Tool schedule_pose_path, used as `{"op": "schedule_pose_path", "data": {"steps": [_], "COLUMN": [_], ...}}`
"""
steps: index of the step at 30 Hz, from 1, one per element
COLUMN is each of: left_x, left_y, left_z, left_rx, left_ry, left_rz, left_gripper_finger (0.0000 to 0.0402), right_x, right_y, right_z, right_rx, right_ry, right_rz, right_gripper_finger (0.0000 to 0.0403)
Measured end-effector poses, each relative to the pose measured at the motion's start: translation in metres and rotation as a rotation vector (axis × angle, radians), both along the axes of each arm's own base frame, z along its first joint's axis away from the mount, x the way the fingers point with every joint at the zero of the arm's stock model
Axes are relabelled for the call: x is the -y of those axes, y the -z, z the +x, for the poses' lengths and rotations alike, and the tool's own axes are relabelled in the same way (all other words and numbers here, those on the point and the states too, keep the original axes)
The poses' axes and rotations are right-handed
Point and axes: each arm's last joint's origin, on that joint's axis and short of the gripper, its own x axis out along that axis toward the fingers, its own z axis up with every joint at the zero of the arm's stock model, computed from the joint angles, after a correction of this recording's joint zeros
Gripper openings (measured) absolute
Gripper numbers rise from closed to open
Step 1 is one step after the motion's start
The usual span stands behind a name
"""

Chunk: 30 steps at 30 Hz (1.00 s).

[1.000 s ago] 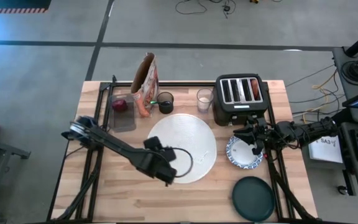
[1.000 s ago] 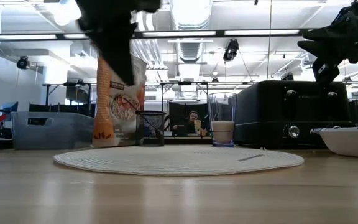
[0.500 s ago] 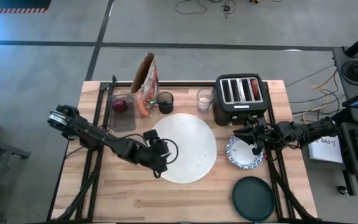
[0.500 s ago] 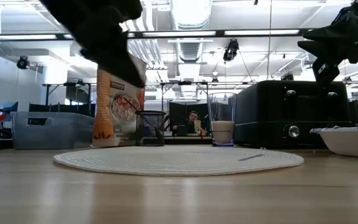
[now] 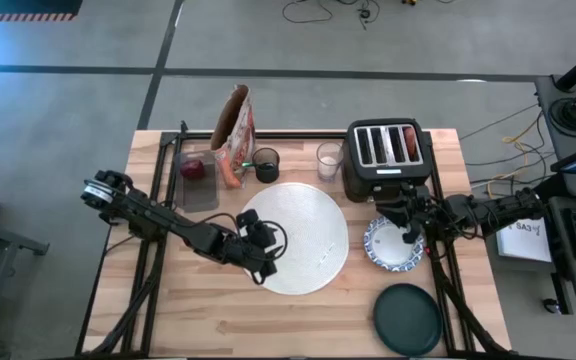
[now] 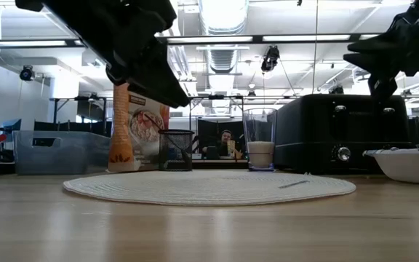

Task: Arrange a breakfast setting
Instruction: Put the white patterned bowl on the white placemat

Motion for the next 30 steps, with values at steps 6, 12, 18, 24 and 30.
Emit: {"op": "schedule_pose_path", "data": {"steps": [6, 12, 18, 24, 30], "left_x": [0.001, 0.001, 0.000, -0.001, 0.000], "left_y": [0.000, 0.001, 0.006, 0.007, 0.003], "left_z": [0.000, 0.000, -0.003, -0.005, -0.010], "left_rx": [-0.003, -0.005, -0.035, -0.053, -0.081], "left_ry": [0.014, 0.009, 0.010, 0.013, 0.049], "left_rz": [-0.016, -0.016, 0.002, 0.008, -0.031], "left_gripper_finger": [0.0219, 0.0219, 0.0219, 0.0219, 0.0219], "right_x": [0.000, 0.001, 0.001, 0.001, 0.001], "right_y": [-0.001, -0.011, -0.014, -0.015, -0.013], "right_z": [0.000, -0.002, -0.002, -0.002, -0.002], "right_rx": [0.022, 0.135, 0.171, 0.192, 0.183], "right_ry": [-0.002, 0.007, -0.018, -0.038, -0.044], "right_rz": [0.074, 0.184, 0.205, 0.331, 0.399], "right_gripper_finger": [0.0073, 0.0073, 0.0073, 0.0073, 0.0073]}}
